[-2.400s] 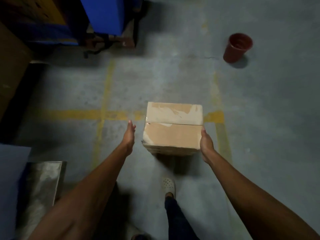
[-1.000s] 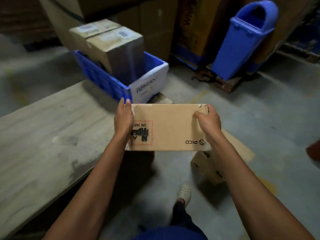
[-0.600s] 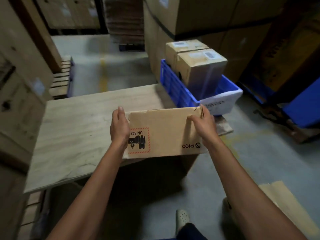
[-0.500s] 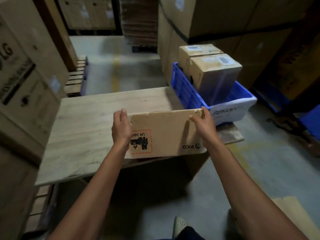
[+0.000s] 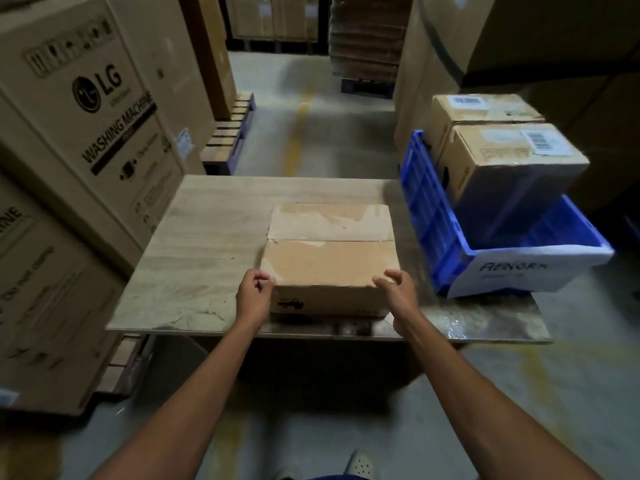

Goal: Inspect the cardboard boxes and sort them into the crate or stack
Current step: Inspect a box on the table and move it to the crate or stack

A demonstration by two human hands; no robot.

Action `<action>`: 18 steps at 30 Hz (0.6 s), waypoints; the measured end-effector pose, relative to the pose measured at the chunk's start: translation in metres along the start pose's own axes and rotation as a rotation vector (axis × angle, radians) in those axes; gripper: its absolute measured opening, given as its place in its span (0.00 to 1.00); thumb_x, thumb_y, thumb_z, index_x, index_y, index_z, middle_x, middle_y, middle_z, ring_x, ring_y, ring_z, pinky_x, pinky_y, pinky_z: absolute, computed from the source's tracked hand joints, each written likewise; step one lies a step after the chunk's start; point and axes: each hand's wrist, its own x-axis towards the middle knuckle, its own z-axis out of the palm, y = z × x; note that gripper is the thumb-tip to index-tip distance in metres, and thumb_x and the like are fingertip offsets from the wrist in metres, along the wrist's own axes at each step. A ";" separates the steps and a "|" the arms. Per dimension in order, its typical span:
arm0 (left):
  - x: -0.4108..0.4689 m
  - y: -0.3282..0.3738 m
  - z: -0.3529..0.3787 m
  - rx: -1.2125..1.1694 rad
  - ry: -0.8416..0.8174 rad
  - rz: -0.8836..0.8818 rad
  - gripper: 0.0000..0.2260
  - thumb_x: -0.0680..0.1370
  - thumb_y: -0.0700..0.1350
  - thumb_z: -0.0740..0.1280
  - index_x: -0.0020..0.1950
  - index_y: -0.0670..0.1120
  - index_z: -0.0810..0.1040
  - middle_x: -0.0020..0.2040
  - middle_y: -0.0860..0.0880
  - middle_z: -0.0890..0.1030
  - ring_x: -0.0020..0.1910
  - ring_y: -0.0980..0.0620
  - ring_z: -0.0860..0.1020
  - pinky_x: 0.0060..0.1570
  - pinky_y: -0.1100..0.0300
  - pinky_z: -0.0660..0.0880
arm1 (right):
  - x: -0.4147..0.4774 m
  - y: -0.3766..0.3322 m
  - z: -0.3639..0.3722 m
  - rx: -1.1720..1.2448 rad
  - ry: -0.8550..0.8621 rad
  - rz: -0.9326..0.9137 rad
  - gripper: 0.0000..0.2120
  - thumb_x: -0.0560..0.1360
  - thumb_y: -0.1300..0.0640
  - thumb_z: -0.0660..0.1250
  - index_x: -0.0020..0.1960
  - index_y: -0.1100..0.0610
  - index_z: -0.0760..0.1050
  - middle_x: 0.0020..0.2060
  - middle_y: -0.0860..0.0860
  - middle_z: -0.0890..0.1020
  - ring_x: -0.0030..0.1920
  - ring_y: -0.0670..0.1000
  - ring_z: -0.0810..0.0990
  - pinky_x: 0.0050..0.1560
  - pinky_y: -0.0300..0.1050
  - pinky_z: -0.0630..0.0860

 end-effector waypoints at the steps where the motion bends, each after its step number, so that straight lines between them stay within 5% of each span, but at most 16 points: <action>1: 0.001 -0.002 0.000 0.015 0.012 0.001 0.02 0.80 0.41 0.66 0.51 0.44 0.75 0.46 0.50 0.79 0.48 0.50 0.78 0.44 0.61 0.73 | 0.004 0.002 0.001 -0.007 -0.021 -0.011 0.17 0.75 0.59 0.74 0.60 0.54 0.73 0.64 0.53 0.76 0.64 0.51 0.73 0.65 0.49 0.72; 4: 0.010 -0.003 0.003 0.040 0.053 0.015 0.03 0.80 0.41 0.67 0.51 0.43 0.75 0.46 0.50 0.80 0.47 0.51 0.78 0.48 0.56 0.75 | 0.016 0.001 0.004 -0.031 -0.068 -0.040 0.18 0.75 0.58 0.74 0.62 0.53 0.72 0.63 0.50 0.74 0.63 0.49 0.71 0.61 0.45 0.70; 12: 0.059 -0.009 -0.006 0.028 0.058 0.033 0.03 0.80 0.42 0.68 0.51 0.44 0.75 0.48 0.48 0.81 0.50 0.52 0.79 0.46 0.65 0.72 | 0.044 -0.011 0.034 -0.113 -0.077 -0.090 0.21 0.74 0.58 0.75 0.63 0.50 0.72 0.61 0.51 0.77 0.56 0.50 0.75 0.58 0.45 0.73; 15: 0.085 -0.008 -0.015 0.050 0.079 0.083 0.04 0.80 0.43 0.68 0.51 0.43 0.75 0.47 0.50 0.80 0.48 0.54 0.78 0.48 0.59 0.73 | 0.057 -0.024 0.057 -0.091 -0.080 -0.072 0.20 0.74 0.59 0.74 0.64 0.53 0.73 0.61 0.50 0.76 0.60 0.49 0.74 0.56 0.42 0.71; 18: 0.110 -0.005 -0.023 0.100 0.120 0.117 0.04 0.80 0.43 0.67 0.49 0.44 0.74 0.45 0.49 0.79 0.48 0.46 0.79 0.47 0.53 0.75 | 0.068 -0.037 0.082 -0.070 -0.050 -0.054 0.17 0.75 0.60 0.73 0.62 0.55 0.75 0.61 0.50 0.77 0.65 0.50 0.74 0.55 0.41 0.70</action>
